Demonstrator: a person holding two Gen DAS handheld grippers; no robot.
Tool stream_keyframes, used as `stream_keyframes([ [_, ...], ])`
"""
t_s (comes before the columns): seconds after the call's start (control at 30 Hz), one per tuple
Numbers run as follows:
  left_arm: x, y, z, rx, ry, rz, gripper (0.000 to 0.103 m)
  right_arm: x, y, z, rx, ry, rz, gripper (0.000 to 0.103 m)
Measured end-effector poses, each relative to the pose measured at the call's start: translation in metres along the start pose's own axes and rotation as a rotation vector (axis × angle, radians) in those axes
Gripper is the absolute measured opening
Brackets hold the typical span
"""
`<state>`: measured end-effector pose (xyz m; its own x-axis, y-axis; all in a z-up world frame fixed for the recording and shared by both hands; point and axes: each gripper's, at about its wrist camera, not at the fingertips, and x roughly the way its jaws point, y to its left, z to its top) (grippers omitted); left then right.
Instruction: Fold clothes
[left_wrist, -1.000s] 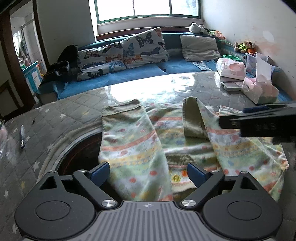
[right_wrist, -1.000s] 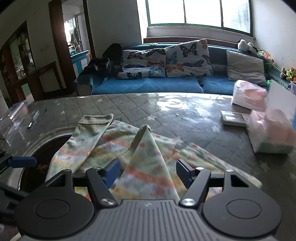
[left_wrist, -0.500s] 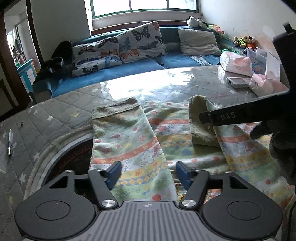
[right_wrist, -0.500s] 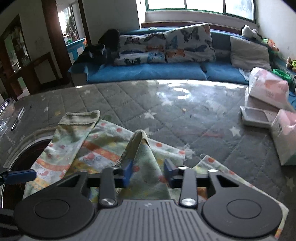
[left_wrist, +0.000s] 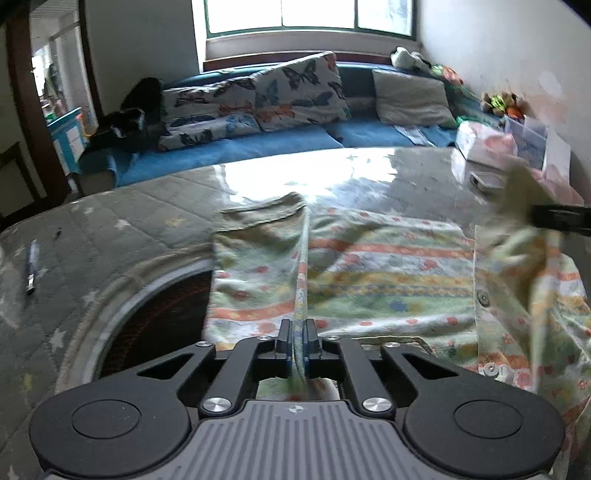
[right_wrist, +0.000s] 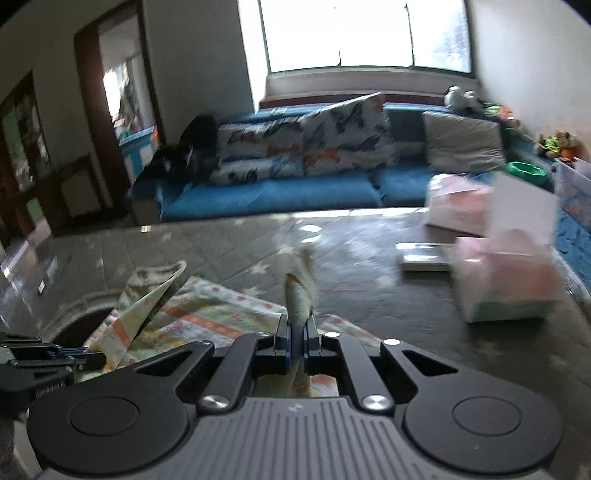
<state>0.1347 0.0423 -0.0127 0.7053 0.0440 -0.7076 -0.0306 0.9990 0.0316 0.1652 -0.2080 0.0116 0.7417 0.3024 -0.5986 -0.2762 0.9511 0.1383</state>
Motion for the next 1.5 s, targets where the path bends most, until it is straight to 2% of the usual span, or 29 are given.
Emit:
stream_keyframes([
  [0.23, -0.039, 0.032, -0.011, -0.089, -0.054, 0.061, 0.002, -0.078, -0.048, -0.027, 0.084, -0.085, -0.075, 0.005],
  [0.37, -0.063, 0.054, -0.026, -0.159, -0.059, 0.104, 0.002, -0.112, -0.071, -0.048, 0.139, -0.114, -0.125, 0.005],
  [0.57, -0.099, 0.077, -0.061, -0.22, -0.06, 0.156, 0.0, -0.14, -0.099, -0.089, 0.232, -0.111, -0.2, 0.005],
  [0.7, -0.112, 0.085, -0.083, -0.237, -0.033, 0.173, 0.0, -0.153, -0.112, -0.112, 0.273, -0.087, -0.25, 0.005],
  [0.87, -0.116, 0.08, -0.087, -0.211, -0.024, 0.156, 0.003, -0.168, -0.127, -0.139, 0.335, -0.073, -0.336, 0.005],
  [0.93, -0.115, 0.073, -0.081, -0.192, -0.033, 0.151, 0.014, -0.174, -0.132, -0.147, 0.317, -0.073, -0.391, 0.005],
  [1.03, -0.108, 0.057, -0.072, -0.133, -0.054, 0.141, 0.029, -0.175, -0.141, -0.154, 0.336, -0.056, -0.417, 0.005],
  [1.1, -0.102, 0.046, -0.067, -0.087, -0.062, 0.124, 0.034, -0.176, -0.145, -0.157, 0.344, -0.047, -0.433, 0.005],
  [1.4, -0.066, 0.007, -0.049, 0.096, -0.072, 0.019, 0.035, -0.169, -0.151, -0.157, 0.362, -0.018, -0.476, 0.005],
  [1.5, -0.051, 0.0, -0.044, 0.119, -0.058, -0.006, 0.035, -0.166, -0.152, -0.156, 0.363, -0.013, -0.483, 0.005],
])
